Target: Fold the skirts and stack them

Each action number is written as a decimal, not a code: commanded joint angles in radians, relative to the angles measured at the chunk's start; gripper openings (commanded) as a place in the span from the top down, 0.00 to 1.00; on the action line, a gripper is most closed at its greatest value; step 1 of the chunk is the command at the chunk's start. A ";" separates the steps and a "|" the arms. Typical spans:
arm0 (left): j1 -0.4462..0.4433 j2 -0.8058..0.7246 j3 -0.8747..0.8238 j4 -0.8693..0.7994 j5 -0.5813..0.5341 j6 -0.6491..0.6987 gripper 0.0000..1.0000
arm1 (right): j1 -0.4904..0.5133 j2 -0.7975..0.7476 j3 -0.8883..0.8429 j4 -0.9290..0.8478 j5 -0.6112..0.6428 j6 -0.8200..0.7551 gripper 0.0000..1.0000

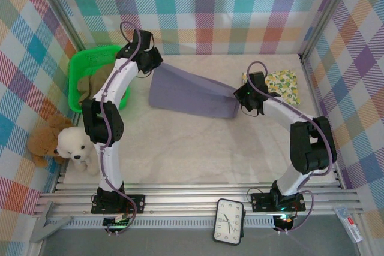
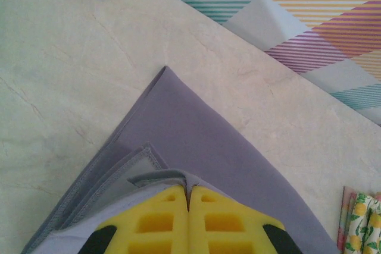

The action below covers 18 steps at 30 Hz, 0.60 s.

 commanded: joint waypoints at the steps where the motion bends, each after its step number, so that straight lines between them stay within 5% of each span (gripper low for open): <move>1: 0.020 0.011 0.074 0.024 -0.036 0.031 1.00 | -0.017 0.012 0.048 -0.026 0.001 -0.056 0.99; 18: 0.027 0.185 0.244 -0.039 -0.043 0.036 1.00 | -0.044 0.130 0.133 -0.048 -0.051 -0.095 0.98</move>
